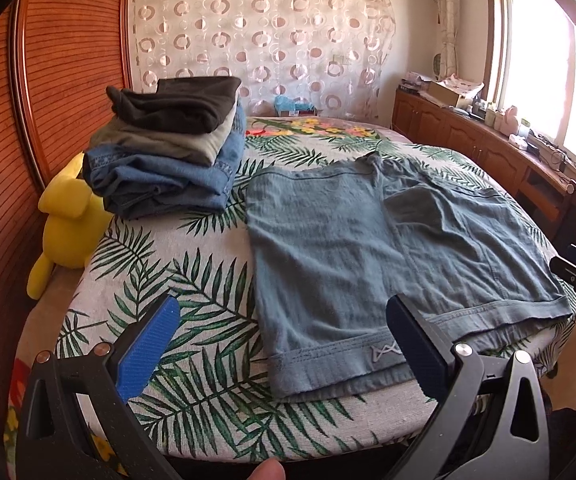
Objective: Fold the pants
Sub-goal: 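Move the left gripper to one shorts leg hem and close on it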
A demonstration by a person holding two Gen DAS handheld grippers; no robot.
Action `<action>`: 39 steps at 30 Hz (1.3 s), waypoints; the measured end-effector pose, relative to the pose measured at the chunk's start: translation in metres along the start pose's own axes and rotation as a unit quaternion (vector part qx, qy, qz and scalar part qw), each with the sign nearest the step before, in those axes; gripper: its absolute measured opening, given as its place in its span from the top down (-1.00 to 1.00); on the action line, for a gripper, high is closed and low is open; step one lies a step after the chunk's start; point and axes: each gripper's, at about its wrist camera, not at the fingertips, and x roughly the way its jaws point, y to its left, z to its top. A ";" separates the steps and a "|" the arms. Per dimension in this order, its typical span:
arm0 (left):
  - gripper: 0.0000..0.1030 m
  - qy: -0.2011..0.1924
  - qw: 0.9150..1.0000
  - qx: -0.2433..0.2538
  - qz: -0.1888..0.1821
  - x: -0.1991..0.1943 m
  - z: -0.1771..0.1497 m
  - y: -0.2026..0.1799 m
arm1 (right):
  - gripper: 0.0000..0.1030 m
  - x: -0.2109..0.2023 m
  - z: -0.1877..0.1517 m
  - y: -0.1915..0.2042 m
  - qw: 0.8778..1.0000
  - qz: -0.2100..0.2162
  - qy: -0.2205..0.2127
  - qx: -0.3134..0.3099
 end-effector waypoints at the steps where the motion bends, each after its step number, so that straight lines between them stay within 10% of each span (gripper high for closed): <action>1: -1.00 0.004 1.000 -0.002 0.001 0.002 -0.002 0.003 | -1.00 0.002 -0.001 0.000 1.000 -0.001 0.006 -0.001; 12: -0.79 0.043 0.999 -0.002 -0.016 0.015 -0.019 0.016 | -1.00 0.006 -0.010 0.004 0.998 -0.006 0.059 -0.010; 29: 0.27 0.072 0.995 0.004 -0.062 0.014 -0.035 0.014 | -1.00 -0.032 -0.020 0.007 0.998 -0.003 0.058 -0.026; 39: 0.63 0.066 0.995 0.012 -0.068 0.014 -0.035 0.010 | -1.00 0.012 0.005 -0.003 0.998 0.004 0.059 -0.029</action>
